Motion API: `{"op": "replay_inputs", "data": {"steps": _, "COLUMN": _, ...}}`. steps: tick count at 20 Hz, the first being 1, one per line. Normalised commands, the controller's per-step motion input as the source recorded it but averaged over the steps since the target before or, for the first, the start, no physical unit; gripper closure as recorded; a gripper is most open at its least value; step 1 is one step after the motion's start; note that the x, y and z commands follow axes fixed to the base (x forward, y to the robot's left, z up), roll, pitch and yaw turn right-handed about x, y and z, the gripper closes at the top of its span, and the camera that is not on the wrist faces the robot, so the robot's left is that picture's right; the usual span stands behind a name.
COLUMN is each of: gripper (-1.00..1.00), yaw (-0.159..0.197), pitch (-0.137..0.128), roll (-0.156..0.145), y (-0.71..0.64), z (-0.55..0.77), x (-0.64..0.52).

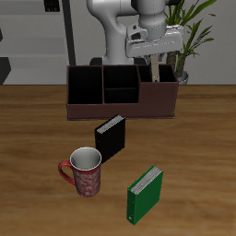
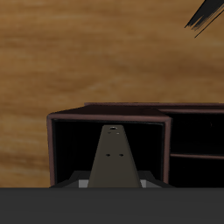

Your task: Place the yellow book into the back desk caddy's right compartment

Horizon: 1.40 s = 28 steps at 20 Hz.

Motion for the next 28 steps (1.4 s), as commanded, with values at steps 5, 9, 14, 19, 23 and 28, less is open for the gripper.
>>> {"op": "replay_inputs", "data": {"steps": 5, "gripper": 1.0, "yaw": 0.009, "pitch": 0.039, "roll": -0.01, "y": 0.0, "z": -0.21, "x": 0.1}}
{"op": "replay_inputs", "data": {"steps": 9, "gripper": 1.0, "yaw": 0.015, "pitch": 0.06, "roll": 0.023, "y": 0.01, "z": -0.22, "x": 0.1}}
{"op": "replay_inputs", "data": {"steps": 14, "gripper": -1.0, "yaw": -0.011, "pitch": 0.025, "roll": -0.013, "y": -0.06, "z": -0.04, "x": 0.06}}
{"op": "replay_inputs", "data": {"steps": 19, "gripper": -1.0, "yaw": 0.004, "pitch": 0.002, "roll": 0.025, "y": -0.03, "z": 0.01, "x": 0.03}}
{"op": "replay_inputs", "data": {"steps": 23, "gripper": -1.0, "yaw": 0.006, "pitch": -0.002, "roll": -0.014, "y": -0.1, "z": 0.02, "x": 0.06}}
{"op": "replay_inputs", "data": {"steps": 28, "gripper": -1.0, "yaw": 0.018, "pitch": -0.017, "roll": -0.037, "y": -0.31, "z": 0.01, "x": 0.07}}
